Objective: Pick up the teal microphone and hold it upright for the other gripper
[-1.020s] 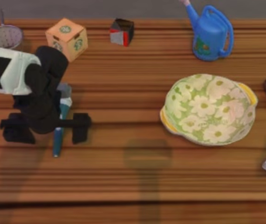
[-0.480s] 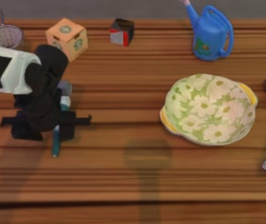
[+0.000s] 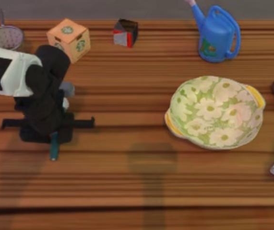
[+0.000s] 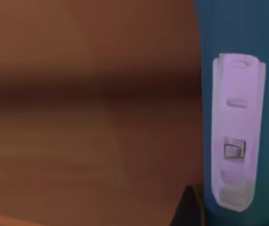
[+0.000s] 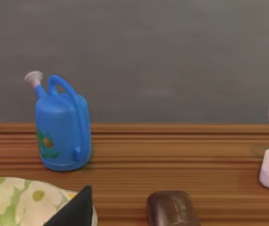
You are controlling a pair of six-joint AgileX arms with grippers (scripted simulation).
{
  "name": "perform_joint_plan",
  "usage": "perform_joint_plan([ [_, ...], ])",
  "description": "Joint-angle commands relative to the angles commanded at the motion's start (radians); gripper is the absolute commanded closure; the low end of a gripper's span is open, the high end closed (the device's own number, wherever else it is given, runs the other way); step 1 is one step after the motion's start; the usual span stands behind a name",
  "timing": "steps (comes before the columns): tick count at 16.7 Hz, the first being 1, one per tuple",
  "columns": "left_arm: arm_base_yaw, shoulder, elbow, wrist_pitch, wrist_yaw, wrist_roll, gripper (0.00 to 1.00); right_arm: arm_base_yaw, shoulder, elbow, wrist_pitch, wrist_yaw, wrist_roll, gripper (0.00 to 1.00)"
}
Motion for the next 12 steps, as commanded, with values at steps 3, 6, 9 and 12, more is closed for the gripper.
perform_joint_plan([
  [3,0.001,-0.018,-0.018,0.093,0.044,0.022,1.0,0.0,0.0,0.0,0.0,0.0,0.0,0.0],
  [6,0.007,-0.055,-0.058,0.273,0.122,0.058,1.0,0.0,0.0,0.0,0.0,0.0,0.0,0.0],
  [9,0.017,-0.106,-0.122,0.515,0.221,0.103,1.0,0.0,0.0,0.0,0.0,0.0,0.0,0.0],
  [12,0.027,-0.169,-0.201,0.797,0.33,0.154,1.0,0.0,0.0,0.0,0.0,0.0,0.0,0.0],
])
